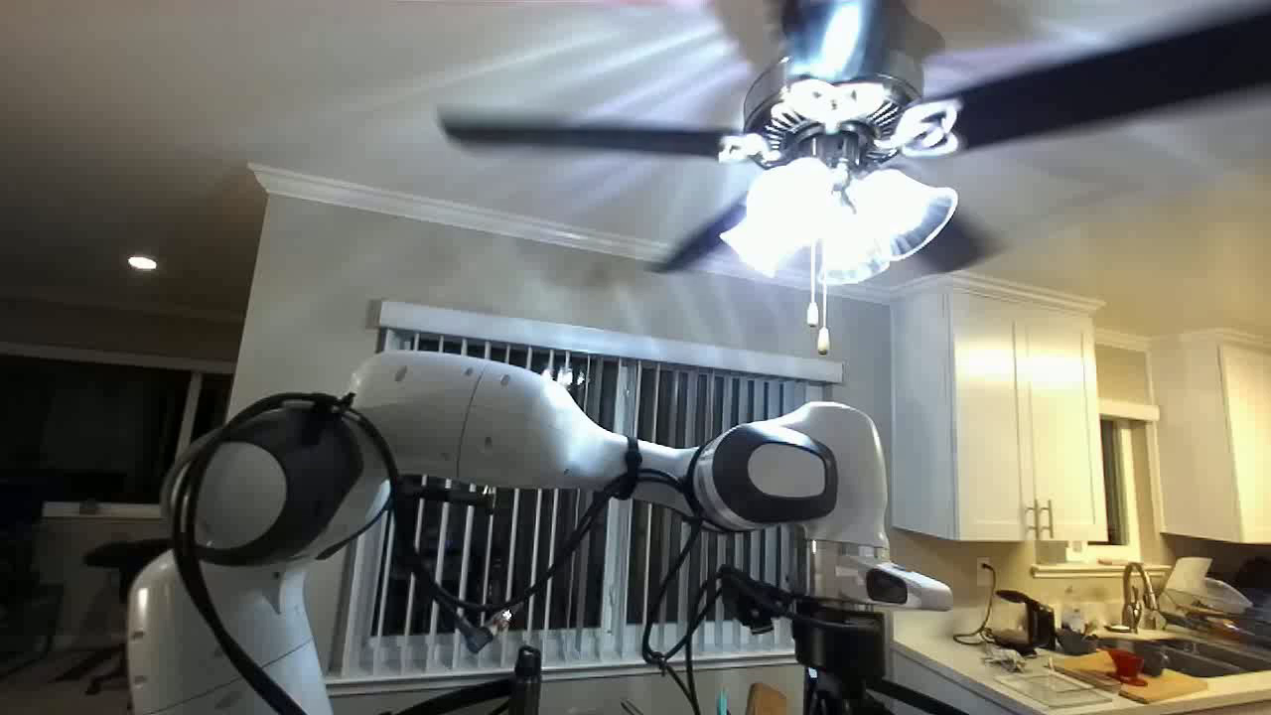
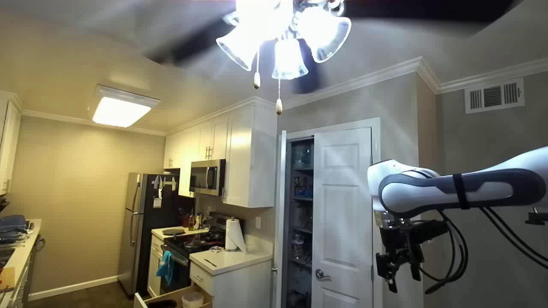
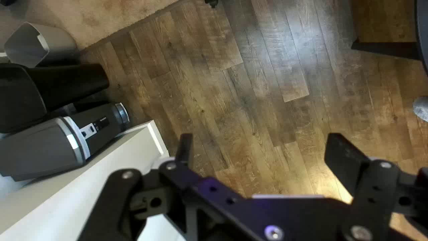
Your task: Turn off the light
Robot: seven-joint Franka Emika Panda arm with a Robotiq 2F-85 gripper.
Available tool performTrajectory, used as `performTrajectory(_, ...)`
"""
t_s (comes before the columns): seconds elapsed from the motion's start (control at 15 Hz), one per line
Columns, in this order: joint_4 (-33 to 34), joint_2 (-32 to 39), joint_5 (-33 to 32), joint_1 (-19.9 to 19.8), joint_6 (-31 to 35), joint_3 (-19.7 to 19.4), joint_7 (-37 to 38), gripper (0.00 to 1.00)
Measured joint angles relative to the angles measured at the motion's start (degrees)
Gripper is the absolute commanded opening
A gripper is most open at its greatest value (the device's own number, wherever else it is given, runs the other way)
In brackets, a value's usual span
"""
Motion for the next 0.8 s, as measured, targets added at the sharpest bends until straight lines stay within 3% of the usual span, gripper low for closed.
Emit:
performTrajectory(0.53,0.0,-0.1,0.6,0.7,0.2,-0.2,0.0,1.00)
performTrajectory(0.8,1.4,-3.8,7.1,7.4,0.4,2.0,-0.2,1.00)
